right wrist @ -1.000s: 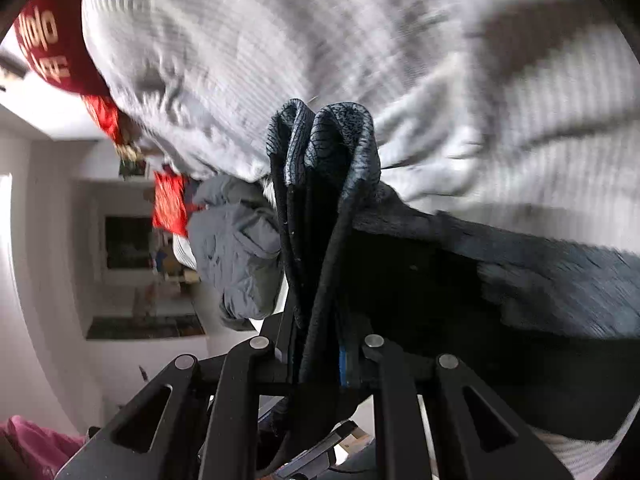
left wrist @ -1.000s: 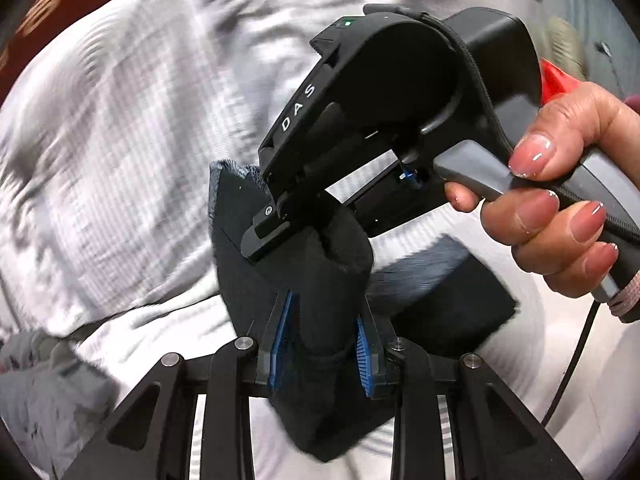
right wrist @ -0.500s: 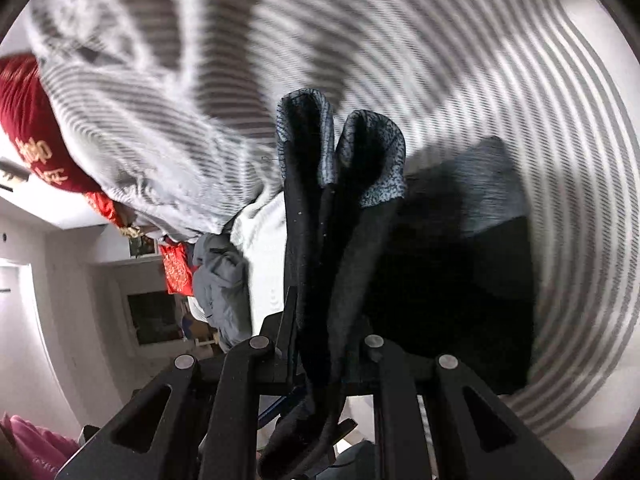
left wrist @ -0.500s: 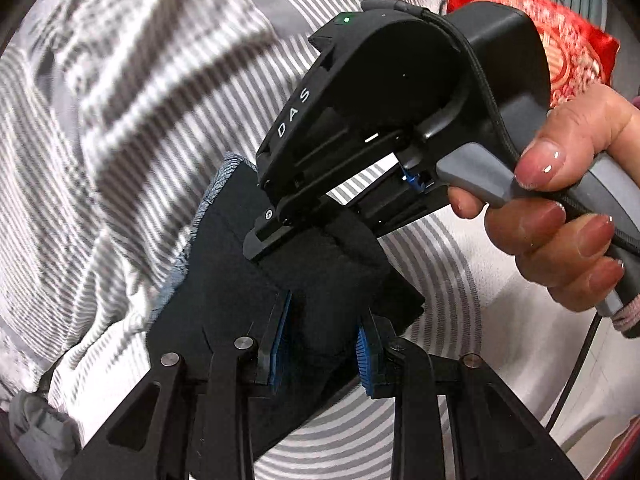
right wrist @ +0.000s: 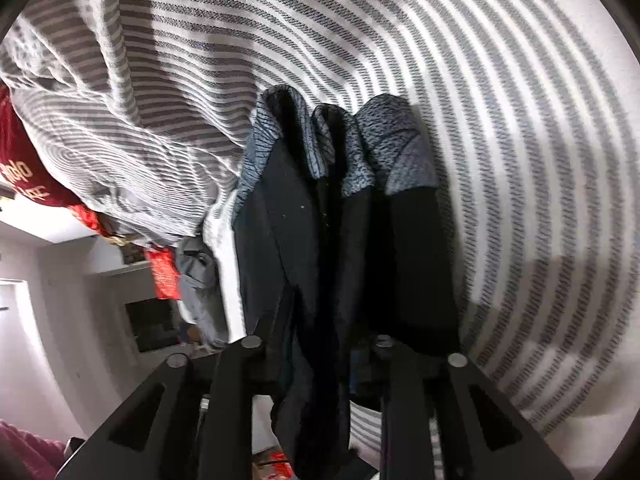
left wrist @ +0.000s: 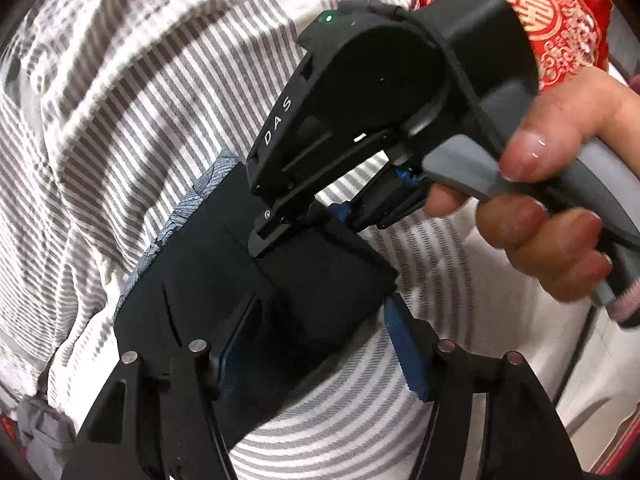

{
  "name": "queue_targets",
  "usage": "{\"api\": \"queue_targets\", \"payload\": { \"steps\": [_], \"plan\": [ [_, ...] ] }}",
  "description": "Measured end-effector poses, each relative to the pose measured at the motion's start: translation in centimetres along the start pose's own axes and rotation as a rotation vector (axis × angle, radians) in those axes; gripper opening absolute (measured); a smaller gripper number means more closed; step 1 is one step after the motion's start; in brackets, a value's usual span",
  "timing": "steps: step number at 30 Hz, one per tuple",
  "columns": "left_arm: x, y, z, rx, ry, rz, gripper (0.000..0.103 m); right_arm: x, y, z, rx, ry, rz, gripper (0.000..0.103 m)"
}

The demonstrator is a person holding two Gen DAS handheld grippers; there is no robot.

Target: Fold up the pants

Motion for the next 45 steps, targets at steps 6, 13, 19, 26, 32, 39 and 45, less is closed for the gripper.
{"api": "queue_targets", "payload": {
  "steps": [6,13,19,26,32,39,45],
  "plan": [
    [0.9,1.2,3.2,0.02,0.015,0.034,0.065,0.1,0.8,2.9,-0.043,0.168,-0.014,0.074],
    [9.1,2.5,5.8,0.02,-0.07,0.267,0.065,2.0,2.0,5.8,-0.122,0.369,0.009,0.08],
    [16.2,4.9,5.4,0.029,-0.082,0.532,0.065,5.2,2.8,5.8,-0.168,0.47,0.133,0.021],
    [19.3,7.7,3.2,0.06,-0.044,0.654,0.065,6.7,3.8,2.3,-0.116,0.541,0.239,0.016],
    [18.9,9.6,0.3,0.101,-0.005,0.683,0.065,4.7,4.4,0.6,-0.084,0.616,0.241,0.016],
    [19.0,9.6,-0.2,0.096,0.007,0.684,0.065,4.0,4.5,0.2,-0.09,0.643,0.26,0.016],
    [19.6,8.8,0.1,0.104,0.016,0.707,0.065,3.9,4.4,0.1,-0.085,0.657,0.262,0.018]
  ]
}}
Point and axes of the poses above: each gripper's, at about its wrist camera, not at the fingertips, and z roughly against the way its jaws point, x to its left, y to its underside, the point moved 5 cm from there along -z, roughly the way its jaws point, and after that the axes turned 13 degrees about y, right-handed, at the moved point
